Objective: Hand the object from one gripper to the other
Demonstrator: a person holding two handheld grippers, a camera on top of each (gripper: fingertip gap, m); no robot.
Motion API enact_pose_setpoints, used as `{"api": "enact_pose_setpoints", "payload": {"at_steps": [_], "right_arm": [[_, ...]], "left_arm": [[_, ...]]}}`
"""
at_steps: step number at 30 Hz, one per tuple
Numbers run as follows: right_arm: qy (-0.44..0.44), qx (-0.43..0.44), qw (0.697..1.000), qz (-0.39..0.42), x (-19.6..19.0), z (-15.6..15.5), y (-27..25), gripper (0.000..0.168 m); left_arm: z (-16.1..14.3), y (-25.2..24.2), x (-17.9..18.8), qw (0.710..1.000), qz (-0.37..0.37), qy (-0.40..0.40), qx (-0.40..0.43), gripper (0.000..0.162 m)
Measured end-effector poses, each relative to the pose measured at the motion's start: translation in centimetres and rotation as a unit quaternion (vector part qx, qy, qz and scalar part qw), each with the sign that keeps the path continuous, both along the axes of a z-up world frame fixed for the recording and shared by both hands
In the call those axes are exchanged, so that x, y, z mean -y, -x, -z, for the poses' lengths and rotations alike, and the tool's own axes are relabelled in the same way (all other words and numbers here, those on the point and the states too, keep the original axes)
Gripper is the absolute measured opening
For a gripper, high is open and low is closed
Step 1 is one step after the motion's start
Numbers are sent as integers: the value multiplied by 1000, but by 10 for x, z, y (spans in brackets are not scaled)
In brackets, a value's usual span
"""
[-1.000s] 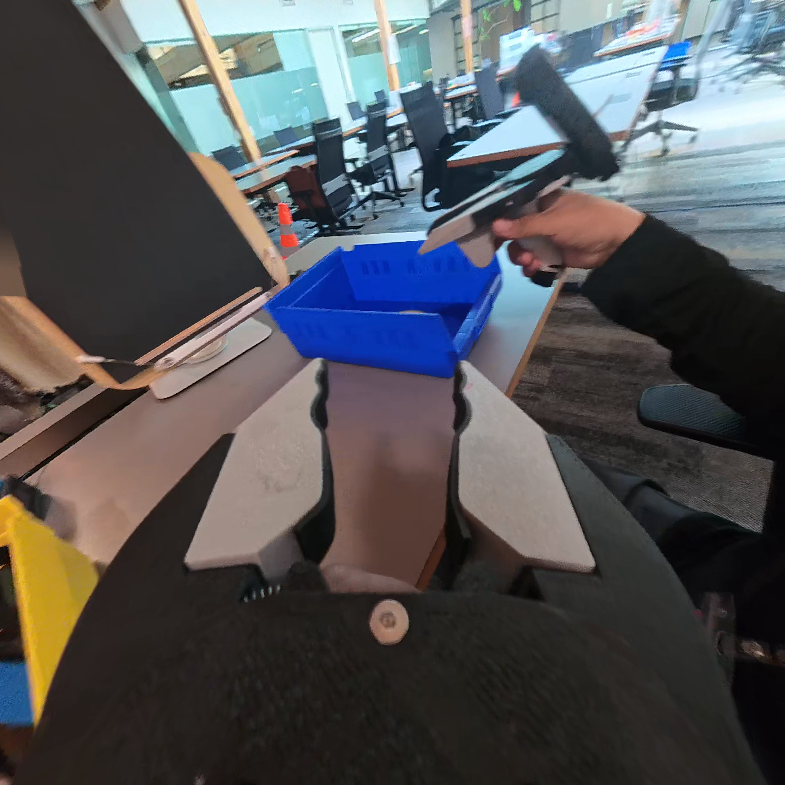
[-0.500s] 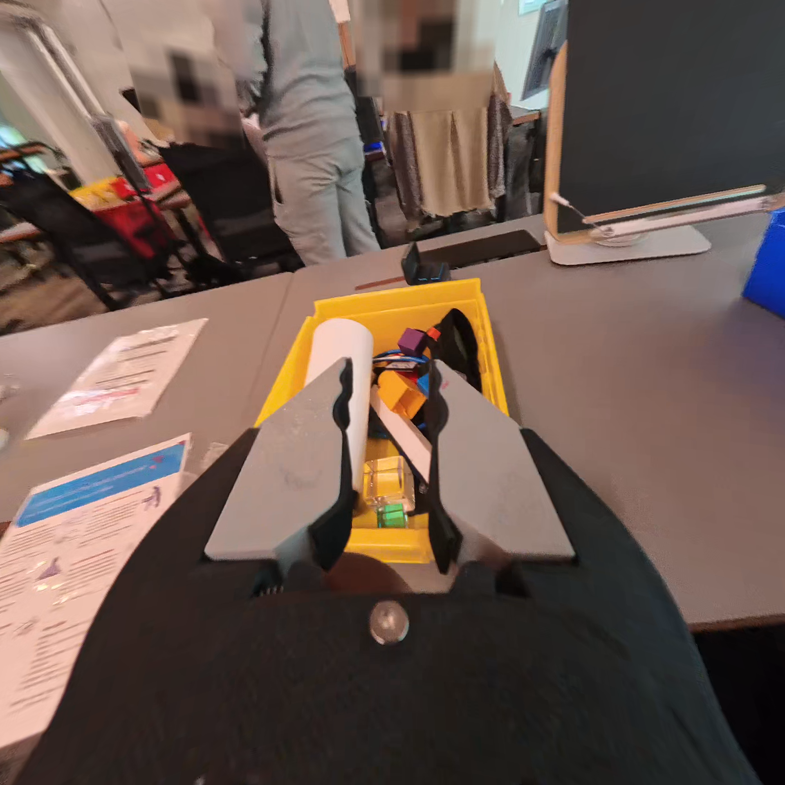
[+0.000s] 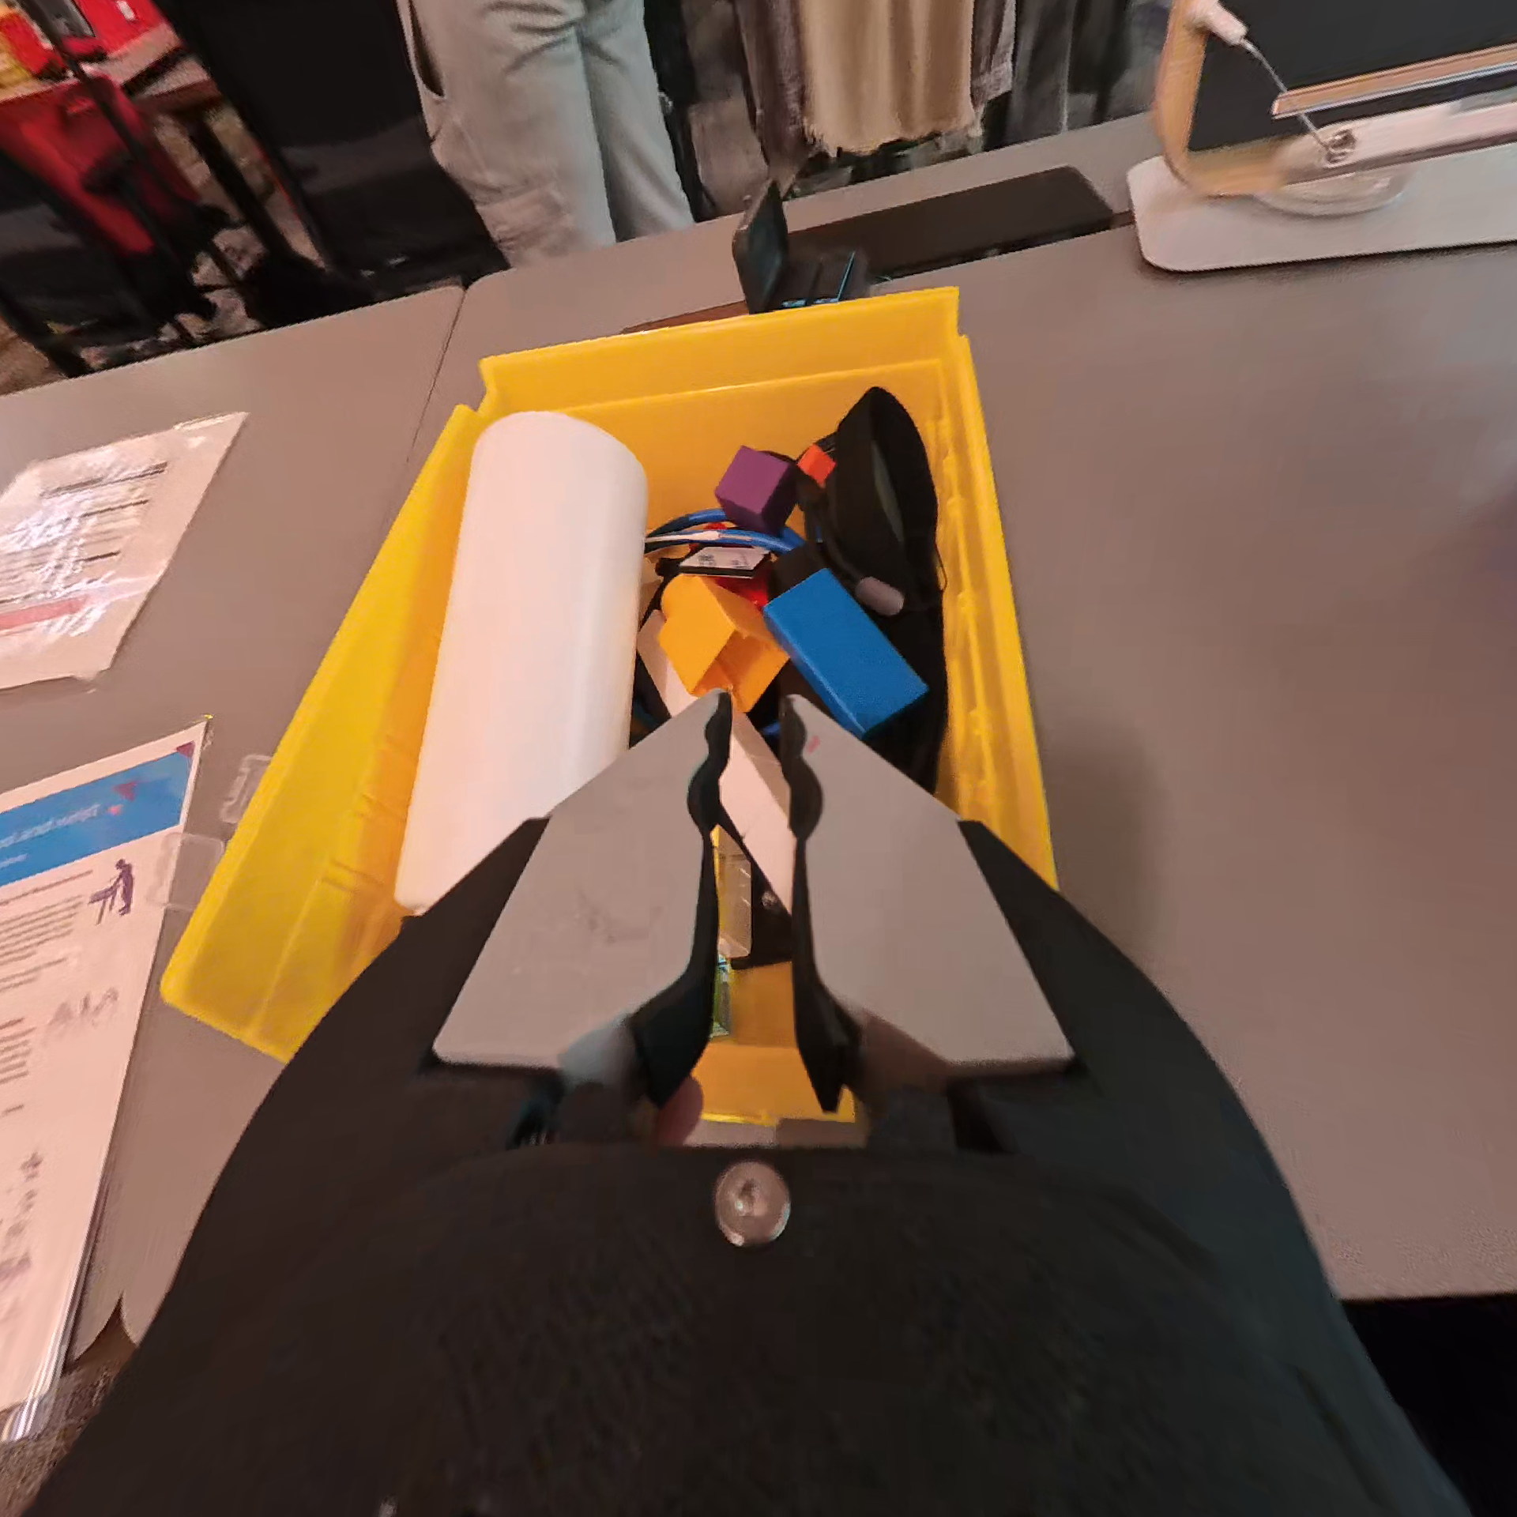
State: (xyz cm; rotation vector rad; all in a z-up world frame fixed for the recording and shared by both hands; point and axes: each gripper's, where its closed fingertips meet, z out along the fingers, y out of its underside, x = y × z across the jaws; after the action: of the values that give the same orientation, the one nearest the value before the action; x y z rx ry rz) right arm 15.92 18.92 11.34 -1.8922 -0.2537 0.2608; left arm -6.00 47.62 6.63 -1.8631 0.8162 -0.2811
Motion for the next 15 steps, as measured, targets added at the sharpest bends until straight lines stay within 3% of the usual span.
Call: {"api": "enact_pose_setpoints", "payload": {"at_steps": [5,12,15], "right_arm": [[3,-10,1000,2,1,1,-4,75],[-11,-18,1000,-13,6,-7,-2,71],[-21,-12,1000,-10,7,-12,-3,68]], "left_arm": [[-5,-15,9,999,24,24,39,5],[5,-11,-3,999,-38,16,-9,0],[3,-23,7,999,7,46,9,0]]}}
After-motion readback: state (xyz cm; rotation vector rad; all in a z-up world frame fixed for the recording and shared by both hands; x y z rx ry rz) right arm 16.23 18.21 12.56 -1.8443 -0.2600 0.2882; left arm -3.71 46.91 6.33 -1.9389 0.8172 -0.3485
